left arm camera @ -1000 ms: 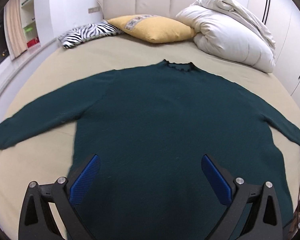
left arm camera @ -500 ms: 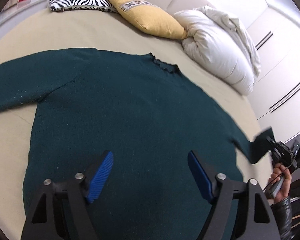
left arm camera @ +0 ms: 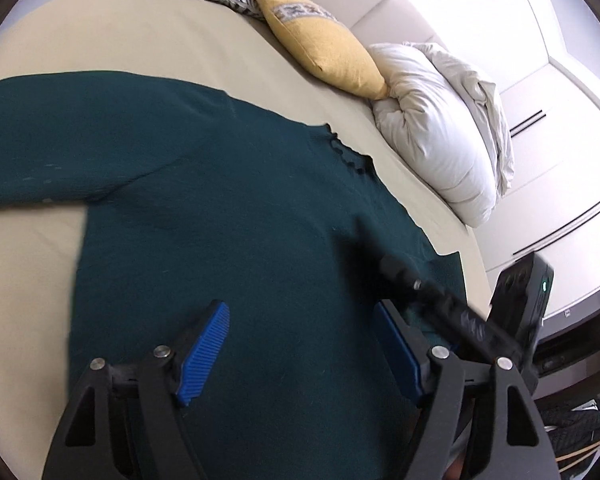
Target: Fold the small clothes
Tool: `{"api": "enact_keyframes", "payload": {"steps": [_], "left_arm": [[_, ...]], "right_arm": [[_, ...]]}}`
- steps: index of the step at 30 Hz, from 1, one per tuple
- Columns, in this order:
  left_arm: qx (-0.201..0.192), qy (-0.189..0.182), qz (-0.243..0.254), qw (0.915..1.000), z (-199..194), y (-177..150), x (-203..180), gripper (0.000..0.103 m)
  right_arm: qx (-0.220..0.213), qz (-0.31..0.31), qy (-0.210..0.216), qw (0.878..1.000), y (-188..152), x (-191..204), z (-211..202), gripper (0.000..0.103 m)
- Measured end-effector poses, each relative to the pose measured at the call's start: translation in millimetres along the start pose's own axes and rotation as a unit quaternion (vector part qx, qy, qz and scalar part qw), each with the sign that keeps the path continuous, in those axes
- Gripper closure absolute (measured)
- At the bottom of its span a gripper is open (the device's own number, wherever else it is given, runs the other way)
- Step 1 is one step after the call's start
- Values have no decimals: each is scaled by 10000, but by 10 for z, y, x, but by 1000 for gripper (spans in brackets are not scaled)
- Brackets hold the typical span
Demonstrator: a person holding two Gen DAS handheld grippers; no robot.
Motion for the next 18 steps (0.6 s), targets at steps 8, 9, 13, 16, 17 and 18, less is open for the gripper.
{"api": "enact_keyframes", "payload": {"steps": [8, 9, 13, 16, 17, 18], "left_arm": [[398, -67, 422, 9983, 765, -35, -514, 27], [478, -12, 485, 9977, 869, -43, -547, 29], [614, 427, 886, 9933, 1220, -44, -577, 53], [646, 571, 920, 9920, 1249, 11, -583, 89], [631, 504, 923, 9924, 1229, 40, -600, 94], [586, 443, 968, 9926, 1185, 79, -624, 94]], "right_arm": [[-672, -132, -232, 9974, -197, -296, -929, 38], [-780, -192, -460, 9957, -107, -428, -1055, 38], [-1212, 55, -979, 9878, 240, -1003, -1495, 38], [-1398, 304, -1333, 9807, 476, -1460, -1659, 38], [-1407, 409, -1439, 9787, 525, -1624, -1698, 38], [-1432, 519, -1511, 9767, 581, -1770, -1716, 38]]}}
Point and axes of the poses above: each gripper's, at about its wrist camera, not at the fingertips, and z roughly the way its jaws point, x to its left, y to its top, the point moved 10 cm from there along z, roughly the way its jaws point, and after that the axes turned 12 degrees about -x, right-handed, at the moved point
